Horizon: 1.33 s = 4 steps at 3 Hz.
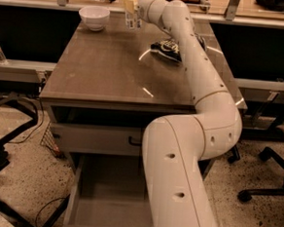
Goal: Move blue plastic bottle near white bowl
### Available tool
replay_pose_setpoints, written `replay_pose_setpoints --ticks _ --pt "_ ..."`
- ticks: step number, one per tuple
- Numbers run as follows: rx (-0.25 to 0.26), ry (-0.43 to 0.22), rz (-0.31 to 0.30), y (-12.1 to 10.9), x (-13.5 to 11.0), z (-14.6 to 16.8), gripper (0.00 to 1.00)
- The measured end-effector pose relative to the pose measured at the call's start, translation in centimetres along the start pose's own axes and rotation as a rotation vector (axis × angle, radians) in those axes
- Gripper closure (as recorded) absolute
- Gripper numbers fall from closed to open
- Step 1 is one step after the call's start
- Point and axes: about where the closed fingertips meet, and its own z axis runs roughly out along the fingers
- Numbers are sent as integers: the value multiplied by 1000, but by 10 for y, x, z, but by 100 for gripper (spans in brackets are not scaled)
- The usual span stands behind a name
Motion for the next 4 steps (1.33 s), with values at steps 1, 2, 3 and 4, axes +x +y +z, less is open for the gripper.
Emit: replay_pose_setpoints --ticks 1,2,3,4 --pt "-13 50 -45 7 13 6 100" --pt "-22 87 -57 12 24 10 100" --pt "-25 121 -10 15 40 13 100" --pt "-23 136 18 15 45 14 100"
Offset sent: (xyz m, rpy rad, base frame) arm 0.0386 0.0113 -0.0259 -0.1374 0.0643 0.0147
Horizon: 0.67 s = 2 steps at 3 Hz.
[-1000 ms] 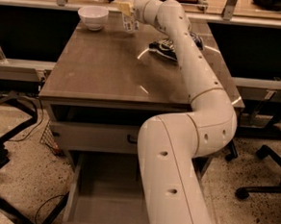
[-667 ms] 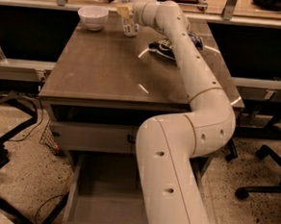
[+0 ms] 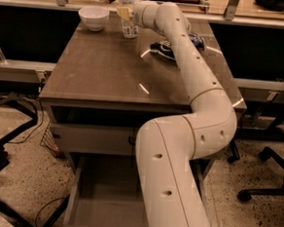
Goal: Move blue plastic bottle near white bowl
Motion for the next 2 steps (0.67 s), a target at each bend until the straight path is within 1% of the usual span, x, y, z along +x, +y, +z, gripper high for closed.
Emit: replay_pose_setpoints --ticks 1,2 --pt "0 0 0 0 -5 -1 100" --pt "0 0 0 1 -7 -2 77"
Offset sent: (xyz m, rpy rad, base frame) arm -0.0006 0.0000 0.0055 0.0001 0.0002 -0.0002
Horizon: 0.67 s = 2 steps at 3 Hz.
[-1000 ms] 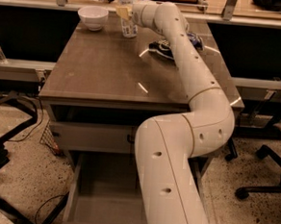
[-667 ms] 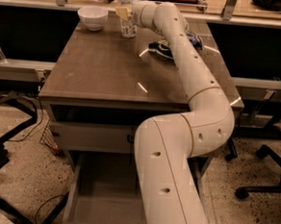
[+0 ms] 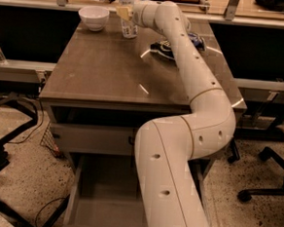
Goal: Move blue plastic bottle near white bowl
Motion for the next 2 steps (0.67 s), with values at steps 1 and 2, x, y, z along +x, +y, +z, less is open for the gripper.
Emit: replay_pose_setpoints --ticks 1,2 --pt "0 0 0 0 0 0 54" --pt "-2 1 1 1 1 1 31"
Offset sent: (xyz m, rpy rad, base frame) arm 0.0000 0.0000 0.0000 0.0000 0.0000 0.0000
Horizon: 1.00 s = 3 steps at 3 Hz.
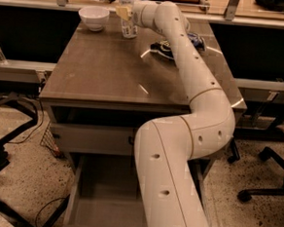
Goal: Move blue plastic bottle near white bowl
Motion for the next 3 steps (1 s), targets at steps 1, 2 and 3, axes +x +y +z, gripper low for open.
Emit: replay_pose_setpoints --ticks 1,2,3 --pt "0 0 0 0 0 0 7" --pt "-2 1 1 2 1 2 0" --pt "-2 1 1 2 1 2 0"
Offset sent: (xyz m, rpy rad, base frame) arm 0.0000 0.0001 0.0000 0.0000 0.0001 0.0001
